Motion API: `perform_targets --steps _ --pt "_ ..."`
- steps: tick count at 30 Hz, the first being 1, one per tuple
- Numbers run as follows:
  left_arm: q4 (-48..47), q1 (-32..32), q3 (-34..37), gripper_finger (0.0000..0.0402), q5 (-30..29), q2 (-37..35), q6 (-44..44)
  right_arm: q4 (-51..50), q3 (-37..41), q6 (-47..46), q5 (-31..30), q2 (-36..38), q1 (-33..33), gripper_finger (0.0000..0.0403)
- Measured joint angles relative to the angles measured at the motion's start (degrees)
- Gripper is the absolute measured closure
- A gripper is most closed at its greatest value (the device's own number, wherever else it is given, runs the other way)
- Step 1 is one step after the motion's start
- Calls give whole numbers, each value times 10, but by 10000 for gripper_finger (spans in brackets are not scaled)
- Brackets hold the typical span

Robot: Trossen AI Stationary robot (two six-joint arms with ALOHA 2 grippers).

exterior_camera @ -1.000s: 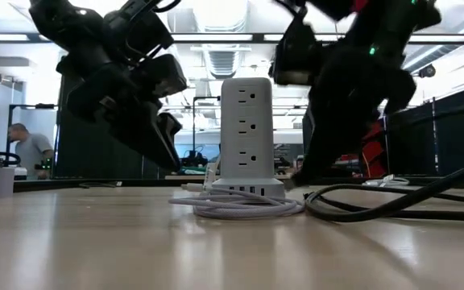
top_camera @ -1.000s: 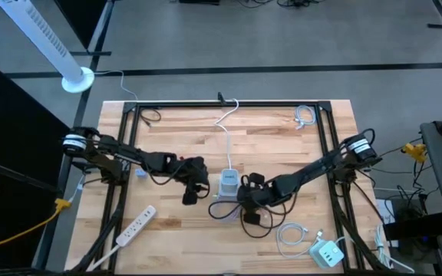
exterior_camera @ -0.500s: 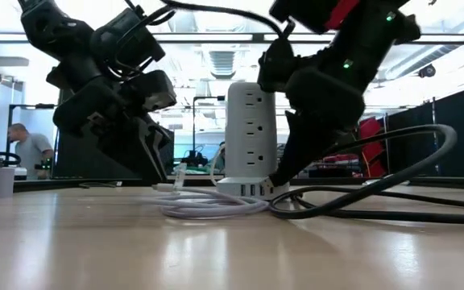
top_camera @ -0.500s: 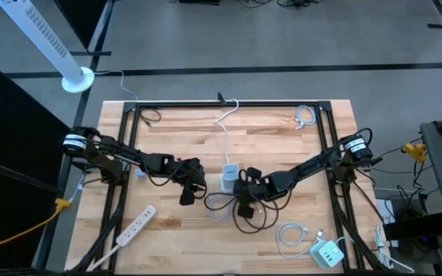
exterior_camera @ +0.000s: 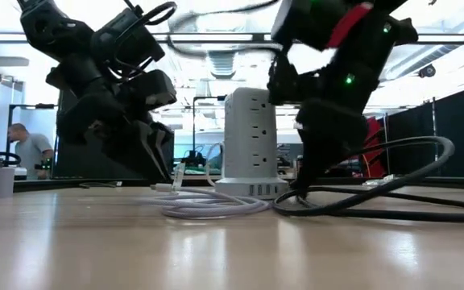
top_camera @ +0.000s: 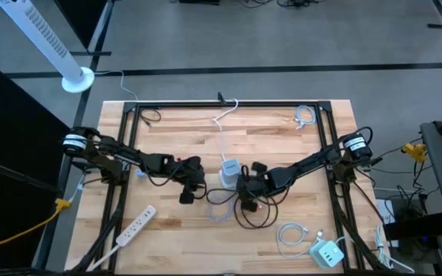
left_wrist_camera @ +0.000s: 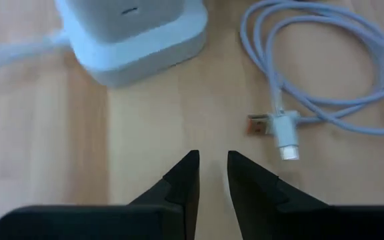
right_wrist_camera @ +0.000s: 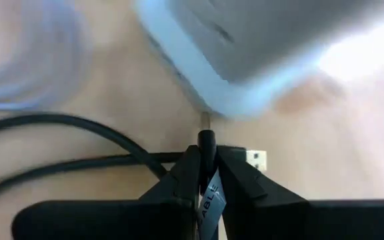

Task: Plug in charger cables
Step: Insert the right black charger cable into the top white outlet extension

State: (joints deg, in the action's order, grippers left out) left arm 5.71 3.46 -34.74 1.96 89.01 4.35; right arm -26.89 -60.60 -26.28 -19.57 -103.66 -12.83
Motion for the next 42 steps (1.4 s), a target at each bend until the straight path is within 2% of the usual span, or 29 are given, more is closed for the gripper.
perform_targets --steps 5,10,16,22,33,42 --pt "51 -16 -1 328 -6 0 69 -5 0 -14 -9 11 4 380" --pt "55 -58 -1 321 -40 5 111 49 0 -110 -7 14 -16 380" --pt "111 -105 -1 312 -40 74 137 101 0 -229 -54 -13 -48 380" --pt "124 -109 -54 301 -29 137 164 103 0 -358 -133 -34 -70 380" --pt "115 -112 -102 291 -12 161 194 144 0 -417 -191 -84 -96 380" --pt "112 -113 -100 292 -5 161 158 152 0 -413 -212 -90 -96 380"
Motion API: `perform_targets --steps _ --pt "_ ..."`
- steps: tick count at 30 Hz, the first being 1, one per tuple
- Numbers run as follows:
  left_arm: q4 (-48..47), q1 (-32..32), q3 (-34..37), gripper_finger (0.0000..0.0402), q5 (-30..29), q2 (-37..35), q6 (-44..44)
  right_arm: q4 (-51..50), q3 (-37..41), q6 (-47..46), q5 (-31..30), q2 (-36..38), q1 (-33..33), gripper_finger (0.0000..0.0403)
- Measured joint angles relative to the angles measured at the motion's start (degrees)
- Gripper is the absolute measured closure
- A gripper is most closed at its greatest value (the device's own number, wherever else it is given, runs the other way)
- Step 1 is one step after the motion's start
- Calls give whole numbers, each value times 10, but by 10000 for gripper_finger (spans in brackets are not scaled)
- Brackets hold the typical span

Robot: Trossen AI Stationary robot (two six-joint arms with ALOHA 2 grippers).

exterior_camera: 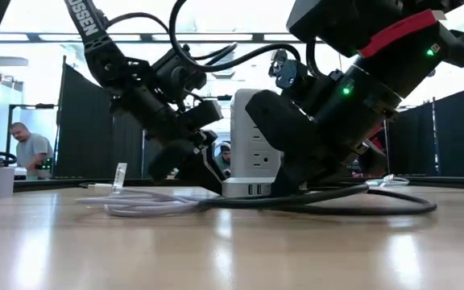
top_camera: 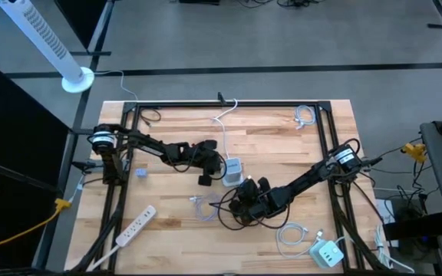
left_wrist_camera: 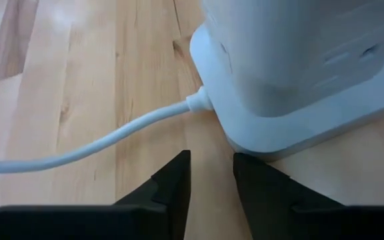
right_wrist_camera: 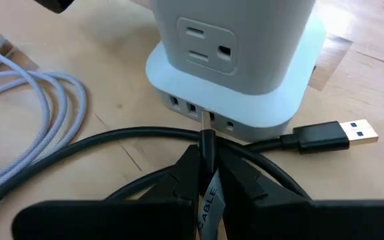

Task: Plug in charger cables
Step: Insert the right black charger cable into the top white outlet extension

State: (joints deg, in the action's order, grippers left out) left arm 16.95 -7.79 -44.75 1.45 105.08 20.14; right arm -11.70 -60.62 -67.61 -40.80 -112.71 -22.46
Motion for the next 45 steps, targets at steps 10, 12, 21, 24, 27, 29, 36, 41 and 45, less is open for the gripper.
perform_targets --steps 10,12,21,24,27,29,36,41,45 --pt "-23 2 2 298 12 -2 -43 -50 -1 -24 -13 1 2 380" --pt "-24 2 2 297 17 -2 -46 -51 -1 -15 -13 1 2 380" --pt "-28 9 2 298 30 -2 -47 -55 0 29 -18 1 20 380" --pt "-29 13 2 297 34 -2 -58 -56 0 37 -26 1 26 380" --pt "-30 15 2 298 34 -2 -74 -60 1 40 -30 1 31 380" --pt "-30 16 2 298 36 -2 -78 -61 2 49 -34 1 35 380" --pt "-30 16 2 297 38 -2 -69 -58 2 100 -34 1 37 380" --pt "-31 16 2 296 40 -3 -22 -43 3 158 -28 1 37 380" --pt "-40 17 3 294 40 -8 -3 -29 3 163 -23 1 37 380"
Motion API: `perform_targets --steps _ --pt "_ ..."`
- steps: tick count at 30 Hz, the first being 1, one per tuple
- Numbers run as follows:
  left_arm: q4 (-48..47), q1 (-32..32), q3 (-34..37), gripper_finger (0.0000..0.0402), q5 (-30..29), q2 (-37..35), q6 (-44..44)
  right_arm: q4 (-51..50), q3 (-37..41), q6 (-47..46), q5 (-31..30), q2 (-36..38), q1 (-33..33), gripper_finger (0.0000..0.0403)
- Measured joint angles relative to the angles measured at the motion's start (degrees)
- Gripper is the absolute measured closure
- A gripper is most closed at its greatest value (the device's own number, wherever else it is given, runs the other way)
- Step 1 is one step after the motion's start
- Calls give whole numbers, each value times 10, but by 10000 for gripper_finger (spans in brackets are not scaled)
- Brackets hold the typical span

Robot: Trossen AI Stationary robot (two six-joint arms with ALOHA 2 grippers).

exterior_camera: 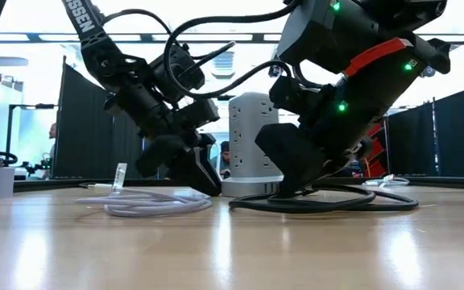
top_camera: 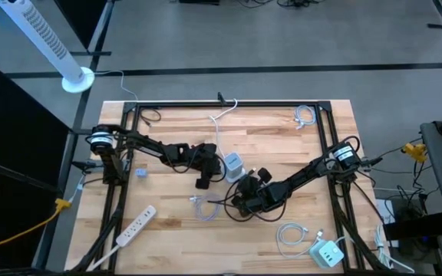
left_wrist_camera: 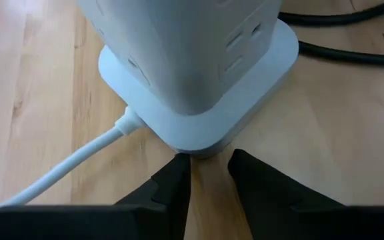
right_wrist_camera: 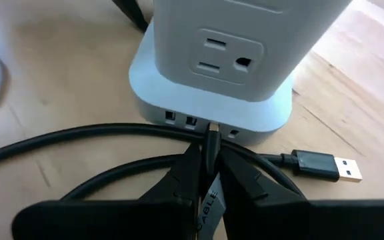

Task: Plug in charger cables
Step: Insert the right black charger cable into the top white outlet extension

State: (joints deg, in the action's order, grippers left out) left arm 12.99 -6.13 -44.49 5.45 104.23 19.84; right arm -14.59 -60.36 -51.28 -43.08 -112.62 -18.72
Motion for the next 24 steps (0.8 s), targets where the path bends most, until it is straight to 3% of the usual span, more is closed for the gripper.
perform_targets --steps 15,24 --pt "-116 2 2 299 13 -53 87 53 -2 -5 25 -1 1 380" --pt "-138 -6 1 300 -27 -65 118 50 -2 -5 36 -1 1 380"
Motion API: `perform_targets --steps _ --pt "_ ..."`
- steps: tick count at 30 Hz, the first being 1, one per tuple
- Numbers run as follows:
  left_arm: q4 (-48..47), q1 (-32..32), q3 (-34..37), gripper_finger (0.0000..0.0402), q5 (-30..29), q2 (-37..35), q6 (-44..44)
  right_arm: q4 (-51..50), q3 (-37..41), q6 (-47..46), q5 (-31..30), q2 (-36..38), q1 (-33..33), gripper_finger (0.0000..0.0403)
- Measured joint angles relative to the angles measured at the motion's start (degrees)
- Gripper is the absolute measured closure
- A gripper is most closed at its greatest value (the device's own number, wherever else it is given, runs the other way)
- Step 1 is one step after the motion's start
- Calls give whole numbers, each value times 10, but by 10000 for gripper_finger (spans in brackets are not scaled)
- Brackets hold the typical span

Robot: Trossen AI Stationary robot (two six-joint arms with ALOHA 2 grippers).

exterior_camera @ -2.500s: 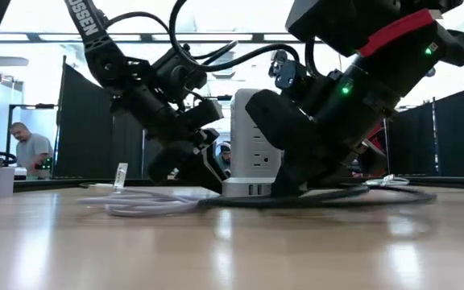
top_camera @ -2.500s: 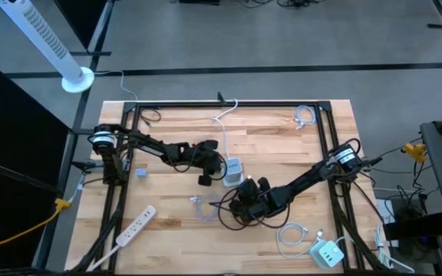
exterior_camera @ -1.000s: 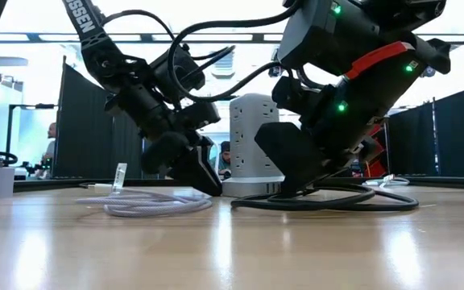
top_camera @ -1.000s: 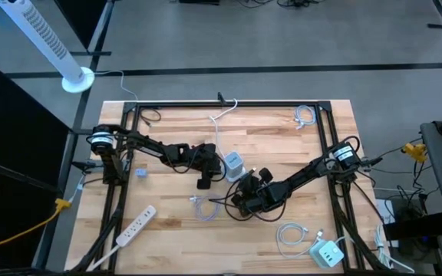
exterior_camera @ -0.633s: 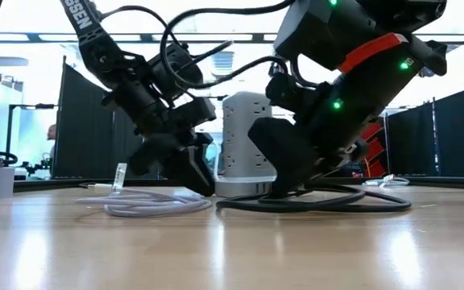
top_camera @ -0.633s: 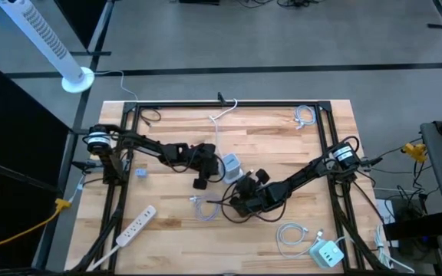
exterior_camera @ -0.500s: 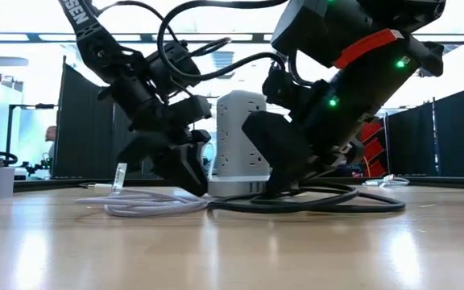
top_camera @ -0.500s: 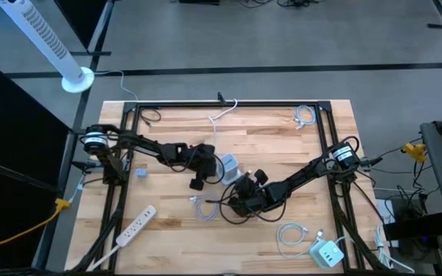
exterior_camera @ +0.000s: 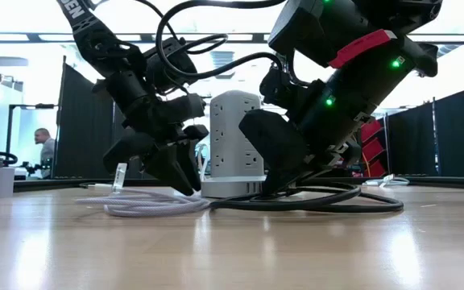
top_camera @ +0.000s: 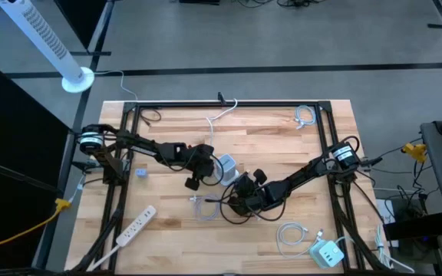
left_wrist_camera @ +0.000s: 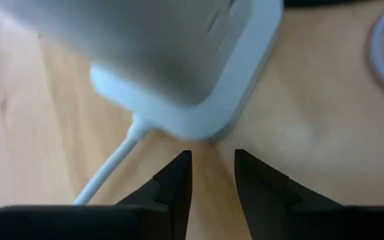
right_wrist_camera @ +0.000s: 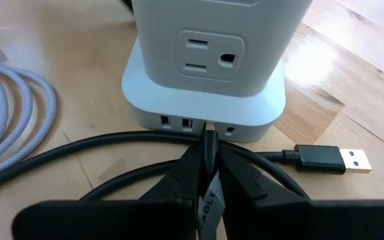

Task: Plug in charger cables
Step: Insert the right black charger cable into the top white outlet extension

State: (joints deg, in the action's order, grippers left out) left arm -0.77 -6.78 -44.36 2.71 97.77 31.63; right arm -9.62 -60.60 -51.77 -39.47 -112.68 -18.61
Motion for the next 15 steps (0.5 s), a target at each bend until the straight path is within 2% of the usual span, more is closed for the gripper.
perform_targets --steps 5,9,15 --pt "29 -17 0 309 -3 -3 -1 -1 0 -1 3 0 0 381" --pt "77 -25 1 323 -4 21 12 -1 1 -1 4 0 0 380" --pt "104 -15 1 337 25 55 -2 -5 2 -2 7 1 -1 380"
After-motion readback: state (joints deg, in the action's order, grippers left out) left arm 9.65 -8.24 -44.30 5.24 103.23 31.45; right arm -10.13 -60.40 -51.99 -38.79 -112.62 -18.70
